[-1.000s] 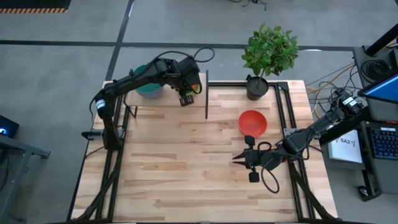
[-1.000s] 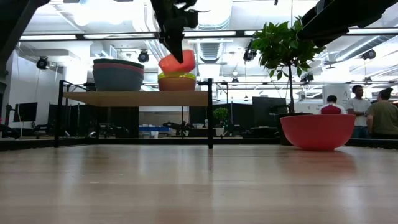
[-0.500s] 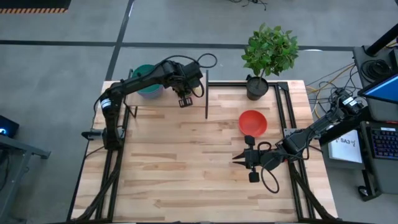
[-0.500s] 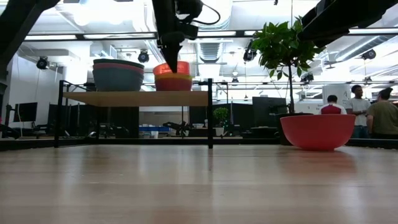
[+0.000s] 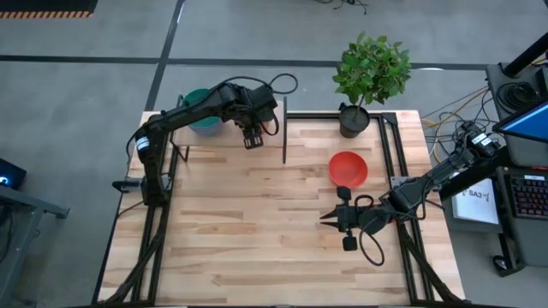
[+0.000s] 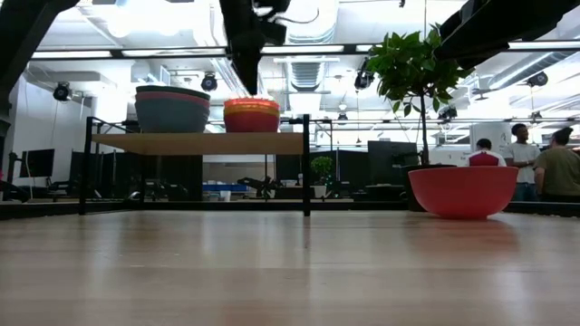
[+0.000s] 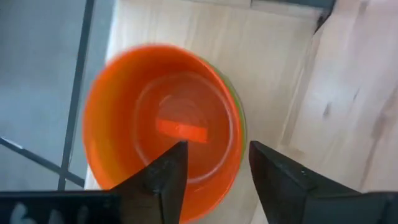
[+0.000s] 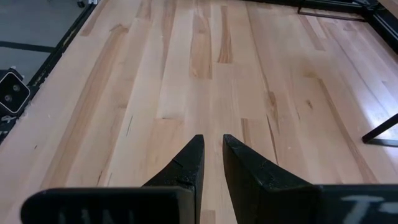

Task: Place and stack bowls onto a shelf
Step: Stack the small orange bowl on the green bowl on the shelf, then stack the large orange bowl on the dark green bowl on the shelf

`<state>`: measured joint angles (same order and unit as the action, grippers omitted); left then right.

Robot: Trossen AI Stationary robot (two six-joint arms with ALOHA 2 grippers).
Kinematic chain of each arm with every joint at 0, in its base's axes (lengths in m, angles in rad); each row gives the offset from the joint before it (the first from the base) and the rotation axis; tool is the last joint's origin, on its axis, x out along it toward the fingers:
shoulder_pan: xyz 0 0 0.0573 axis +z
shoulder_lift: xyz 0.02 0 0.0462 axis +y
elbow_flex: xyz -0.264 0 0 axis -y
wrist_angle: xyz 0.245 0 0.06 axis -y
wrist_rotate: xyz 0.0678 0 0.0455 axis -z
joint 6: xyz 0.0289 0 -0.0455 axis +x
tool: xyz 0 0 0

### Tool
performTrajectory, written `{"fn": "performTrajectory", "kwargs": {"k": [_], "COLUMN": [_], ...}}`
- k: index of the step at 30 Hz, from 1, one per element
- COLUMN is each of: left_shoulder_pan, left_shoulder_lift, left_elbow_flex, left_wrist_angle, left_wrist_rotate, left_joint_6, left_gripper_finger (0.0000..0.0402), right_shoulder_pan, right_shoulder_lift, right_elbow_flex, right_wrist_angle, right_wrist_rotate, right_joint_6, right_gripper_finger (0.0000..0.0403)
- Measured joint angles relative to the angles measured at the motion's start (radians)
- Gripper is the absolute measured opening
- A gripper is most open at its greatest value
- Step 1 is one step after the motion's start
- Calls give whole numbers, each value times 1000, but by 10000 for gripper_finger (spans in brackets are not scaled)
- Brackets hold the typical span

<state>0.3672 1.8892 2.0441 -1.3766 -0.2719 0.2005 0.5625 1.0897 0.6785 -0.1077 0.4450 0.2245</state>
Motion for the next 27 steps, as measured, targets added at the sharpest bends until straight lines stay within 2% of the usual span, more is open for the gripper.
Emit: {"fn": "performTrajectory", "kwargs": {"k": [6, 10, 14, 22, 27], "left_shoulder_pan": [-6, -6, -17, -113, -200], "left_shoulder_lift": [-3, -4, -5, -45, -135], "left_elbow_flex": [142, 220, 245, 197, 93], "left_wrist_angle": [-19, 0, 16, 173, 214], "left_wrist_rotate": [9, 134, 265, 246, 130], "left_joint_6": [-3, -29, -76, -78, -84], "left_gripper_finger": [166, 164, 156, 143, 137], "right_shoulder_pan": [0, 0, 0, 0, 0], "right_shoulder_lift": [0, 0, 0, 0, 0], "right_elbow_flex": [0, 0, -4, -17, -30], "right_wrist_angle": [0, 0, 1, 0, 0], "right_wrist_rotate": [0, 0, 0, 1, 1], "right_joint_6": [0, -9, -7, 87, 198], "right_gripper_finger": [47, 47, 47, 47, 47]}}
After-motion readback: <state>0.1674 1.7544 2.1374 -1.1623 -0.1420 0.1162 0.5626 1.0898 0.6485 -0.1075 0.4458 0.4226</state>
